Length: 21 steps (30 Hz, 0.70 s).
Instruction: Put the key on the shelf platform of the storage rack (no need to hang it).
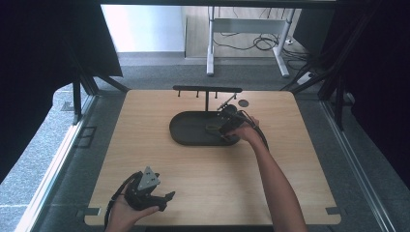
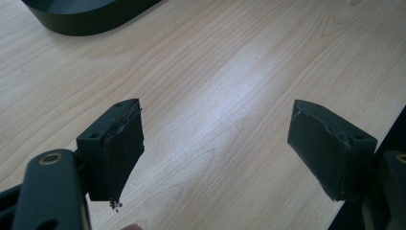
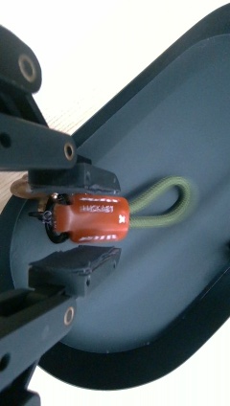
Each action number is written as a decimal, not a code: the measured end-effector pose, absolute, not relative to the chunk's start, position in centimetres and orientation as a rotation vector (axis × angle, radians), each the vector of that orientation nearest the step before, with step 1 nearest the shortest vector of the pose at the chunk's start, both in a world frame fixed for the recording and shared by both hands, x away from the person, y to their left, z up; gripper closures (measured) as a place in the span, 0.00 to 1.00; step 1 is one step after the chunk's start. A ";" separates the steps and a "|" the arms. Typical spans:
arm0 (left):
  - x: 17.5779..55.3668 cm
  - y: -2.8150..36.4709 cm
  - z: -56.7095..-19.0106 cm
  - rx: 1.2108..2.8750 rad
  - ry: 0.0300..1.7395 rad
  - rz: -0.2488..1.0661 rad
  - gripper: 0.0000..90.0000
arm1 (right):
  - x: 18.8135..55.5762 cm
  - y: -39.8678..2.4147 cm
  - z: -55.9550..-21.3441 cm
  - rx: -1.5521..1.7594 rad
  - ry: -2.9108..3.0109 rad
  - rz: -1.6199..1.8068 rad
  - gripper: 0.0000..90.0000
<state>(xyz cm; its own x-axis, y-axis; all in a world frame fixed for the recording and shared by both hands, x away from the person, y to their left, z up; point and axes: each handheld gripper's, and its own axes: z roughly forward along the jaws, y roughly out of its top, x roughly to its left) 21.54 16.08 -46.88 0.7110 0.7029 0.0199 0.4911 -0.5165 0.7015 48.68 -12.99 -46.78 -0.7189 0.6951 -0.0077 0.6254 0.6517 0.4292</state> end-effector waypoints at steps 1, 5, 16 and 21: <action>21.5 16.1 -46.9 2.224 0.903 0.396 0.23 | 48.7 -13.0 -46.8 1.090 2.700 0.605 0.67; 21.5 16.1 -46.9 2.224 0.903 0.397 0.23 | 48.6 -13.1 -46.8 1.085 2.700 0.604 0.64; 21.6 15.9 -46.9 2.227 0.900 0.395 0.23 | 47.6 -14.1 -45.4 1.089 2.647 0.655 0.54; 21.6 15.7 -47.0 2.235 0.896 0.395 0.23 | 46.8 -14.4 -44.5 1.070 2.634 0.700 0.52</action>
<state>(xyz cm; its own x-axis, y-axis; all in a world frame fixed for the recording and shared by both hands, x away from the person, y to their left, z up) 21.58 15.75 -47.01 0.7158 0.6979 0.0240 0.4891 -0.5256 0.6960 46.82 -14.38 -44.50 -0.7133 0.7006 -0.0179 0.5994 0.6232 0.5024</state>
